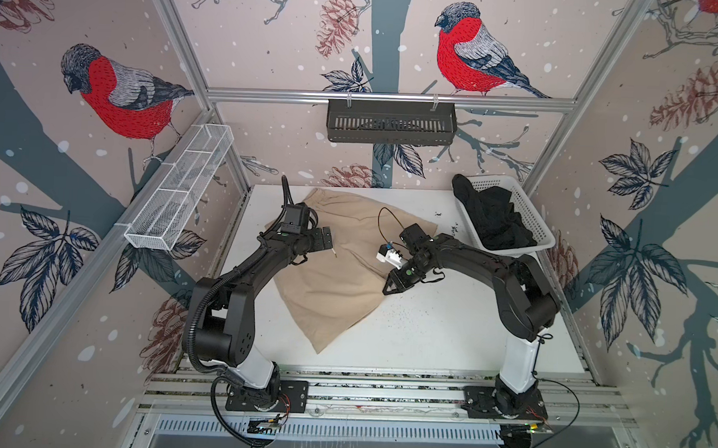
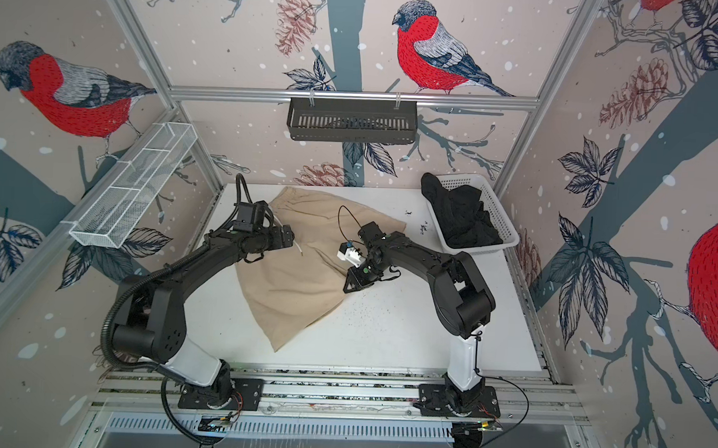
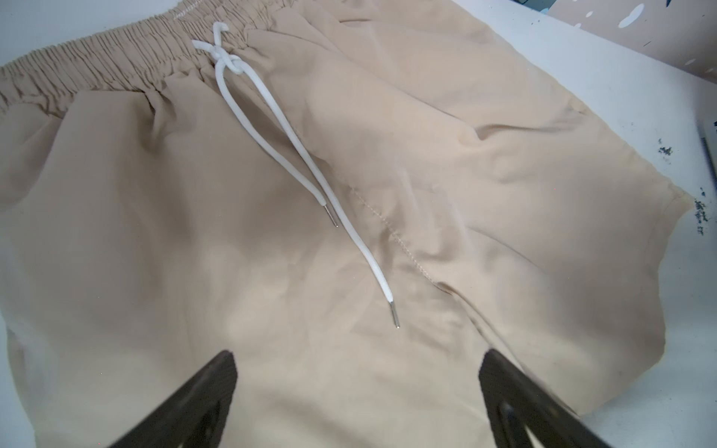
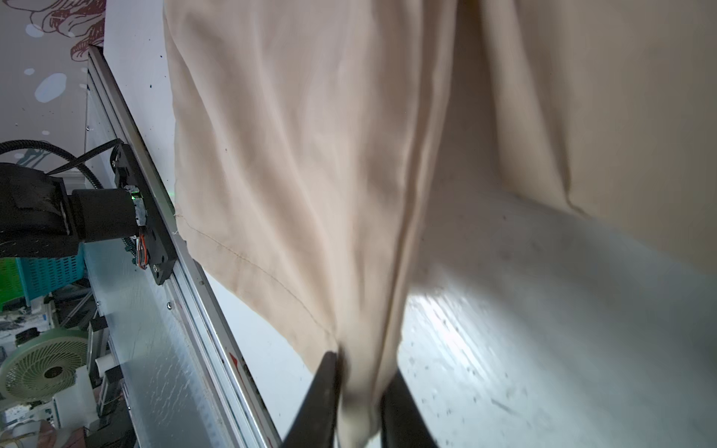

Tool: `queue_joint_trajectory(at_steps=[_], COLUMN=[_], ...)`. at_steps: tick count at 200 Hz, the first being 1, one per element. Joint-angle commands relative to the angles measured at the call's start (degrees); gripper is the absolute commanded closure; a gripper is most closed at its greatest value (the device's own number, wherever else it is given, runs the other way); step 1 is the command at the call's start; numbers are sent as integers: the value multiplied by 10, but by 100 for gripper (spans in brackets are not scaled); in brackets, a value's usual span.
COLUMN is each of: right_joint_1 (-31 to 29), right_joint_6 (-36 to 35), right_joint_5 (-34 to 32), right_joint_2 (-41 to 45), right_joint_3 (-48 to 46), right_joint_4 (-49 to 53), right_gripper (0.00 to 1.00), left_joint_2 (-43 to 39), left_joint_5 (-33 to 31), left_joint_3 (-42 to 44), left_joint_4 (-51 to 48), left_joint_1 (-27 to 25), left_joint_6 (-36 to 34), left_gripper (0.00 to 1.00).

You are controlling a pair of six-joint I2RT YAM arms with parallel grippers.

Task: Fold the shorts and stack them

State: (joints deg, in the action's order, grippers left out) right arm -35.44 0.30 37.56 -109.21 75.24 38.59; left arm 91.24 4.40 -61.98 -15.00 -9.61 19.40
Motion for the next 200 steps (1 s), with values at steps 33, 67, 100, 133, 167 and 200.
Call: queue_joint_trajectory(at_steps=[33,67,100,133,167,200], right_joint_1=[57,80,87,99,140,157], right_joint_6=[60,128,180,214,243,245], right_joint_5=[-68,-88,-98,-121,-146,-129], right_joint_2=[68,154,214,288,369,377], right_joint_3=[-67,-141,-229,-311,-385,-407], right_joint_4=[-3,-138,-220,-253,-281,-383], right_gripper=[58,42,40,38,35,35], left_joint_2=[68,142,191,206,232,257], left_joint_5=[75,91,151,209,208,182], left_joint_3=[-57,-114,-140,-152,-152,-181], left_joint_4=[38,37,56,56,65,53], left_joint_1=[-21,-63,-97,-159,-200,-193], left_joint_6=[-81,-154,-171,-195,-187,-160], left_gripper=[2,2,2,2,2,2])
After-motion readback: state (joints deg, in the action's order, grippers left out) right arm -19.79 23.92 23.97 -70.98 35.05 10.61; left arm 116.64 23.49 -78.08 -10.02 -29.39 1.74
